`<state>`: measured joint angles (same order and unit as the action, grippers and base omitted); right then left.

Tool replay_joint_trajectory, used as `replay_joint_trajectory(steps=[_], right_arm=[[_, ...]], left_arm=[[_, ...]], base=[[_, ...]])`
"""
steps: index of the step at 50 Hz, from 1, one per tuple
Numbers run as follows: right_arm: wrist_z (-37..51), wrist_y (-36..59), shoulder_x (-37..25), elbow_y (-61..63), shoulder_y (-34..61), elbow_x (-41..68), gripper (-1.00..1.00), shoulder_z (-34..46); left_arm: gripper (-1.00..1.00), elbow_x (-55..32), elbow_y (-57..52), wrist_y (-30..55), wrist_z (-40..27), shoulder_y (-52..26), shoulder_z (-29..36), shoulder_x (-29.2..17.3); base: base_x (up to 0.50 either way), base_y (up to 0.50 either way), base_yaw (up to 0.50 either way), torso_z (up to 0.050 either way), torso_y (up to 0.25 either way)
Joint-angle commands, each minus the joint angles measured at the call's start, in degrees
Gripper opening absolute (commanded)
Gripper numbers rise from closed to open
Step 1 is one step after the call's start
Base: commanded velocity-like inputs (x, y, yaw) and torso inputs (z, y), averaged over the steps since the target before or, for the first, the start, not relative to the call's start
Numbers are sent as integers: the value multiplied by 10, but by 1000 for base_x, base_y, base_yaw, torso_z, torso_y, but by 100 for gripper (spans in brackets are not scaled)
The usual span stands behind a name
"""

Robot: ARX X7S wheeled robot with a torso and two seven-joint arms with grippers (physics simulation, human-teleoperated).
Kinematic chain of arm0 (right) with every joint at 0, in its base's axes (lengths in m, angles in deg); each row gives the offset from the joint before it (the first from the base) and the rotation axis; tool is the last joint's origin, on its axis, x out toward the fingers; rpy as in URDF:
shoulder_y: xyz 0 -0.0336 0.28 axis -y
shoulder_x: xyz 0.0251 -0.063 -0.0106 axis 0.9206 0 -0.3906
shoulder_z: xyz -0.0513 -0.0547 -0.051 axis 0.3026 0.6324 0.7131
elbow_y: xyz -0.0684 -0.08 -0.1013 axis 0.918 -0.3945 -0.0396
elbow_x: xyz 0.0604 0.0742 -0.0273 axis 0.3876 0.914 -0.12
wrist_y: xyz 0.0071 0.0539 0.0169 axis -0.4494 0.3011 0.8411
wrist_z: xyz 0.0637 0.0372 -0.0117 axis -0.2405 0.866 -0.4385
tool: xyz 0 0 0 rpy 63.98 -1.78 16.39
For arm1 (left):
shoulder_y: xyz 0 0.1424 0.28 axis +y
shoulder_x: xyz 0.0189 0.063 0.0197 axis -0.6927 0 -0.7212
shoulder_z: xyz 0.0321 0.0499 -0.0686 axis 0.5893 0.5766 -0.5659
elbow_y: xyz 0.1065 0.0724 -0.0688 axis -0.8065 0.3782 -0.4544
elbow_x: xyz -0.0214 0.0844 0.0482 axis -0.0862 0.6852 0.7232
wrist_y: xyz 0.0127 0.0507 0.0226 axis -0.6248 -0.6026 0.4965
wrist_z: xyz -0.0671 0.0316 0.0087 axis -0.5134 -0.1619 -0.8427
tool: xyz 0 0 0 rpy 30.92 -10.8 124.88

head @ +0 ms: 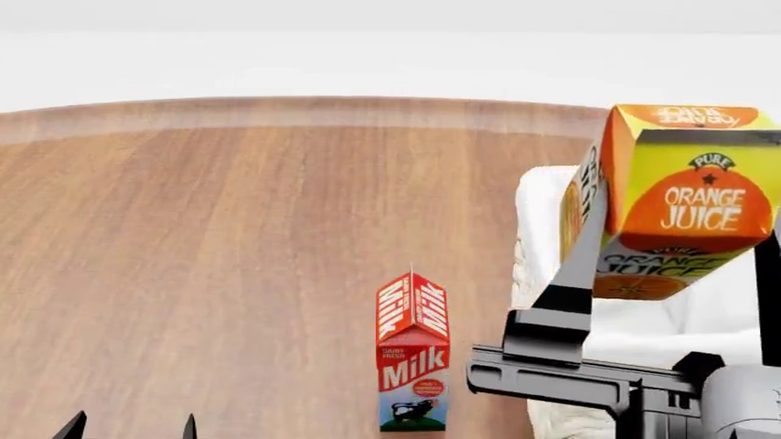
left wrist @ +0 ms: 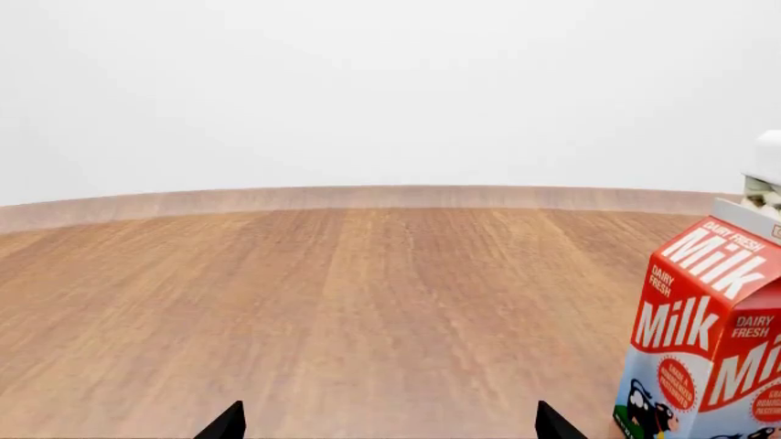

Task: Pick up the orange juice, and put it in the basket.

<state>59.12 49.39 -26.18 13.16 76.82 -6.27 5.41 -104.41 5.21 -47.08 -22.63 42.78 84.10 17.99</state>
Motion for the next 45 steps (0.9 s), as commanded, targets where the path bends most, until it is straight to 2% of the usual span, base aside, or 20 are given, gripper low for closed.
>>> replay_joint_trajectory(steps=[1, 26, 45], right_arm=[[-27, -23, -11, -54, 0, 5, -100, -19], [-70, 21, 76, -207, 32, 38, -100, -21], [-111, -19, 141, -337, 6, 29, -100, -20]], left_arm=[[100, -1, 0, -1, -1, 0, 2, -1], [100, -3, 1, -2, -4, -1, 5, -3], [100, -5, 1, -3, -6, -2, 7, -5]], base=[[0, 0, 0, 0, 0], [0, 0, 0, 0, 1], [0, 0, 0, 1, 1]])
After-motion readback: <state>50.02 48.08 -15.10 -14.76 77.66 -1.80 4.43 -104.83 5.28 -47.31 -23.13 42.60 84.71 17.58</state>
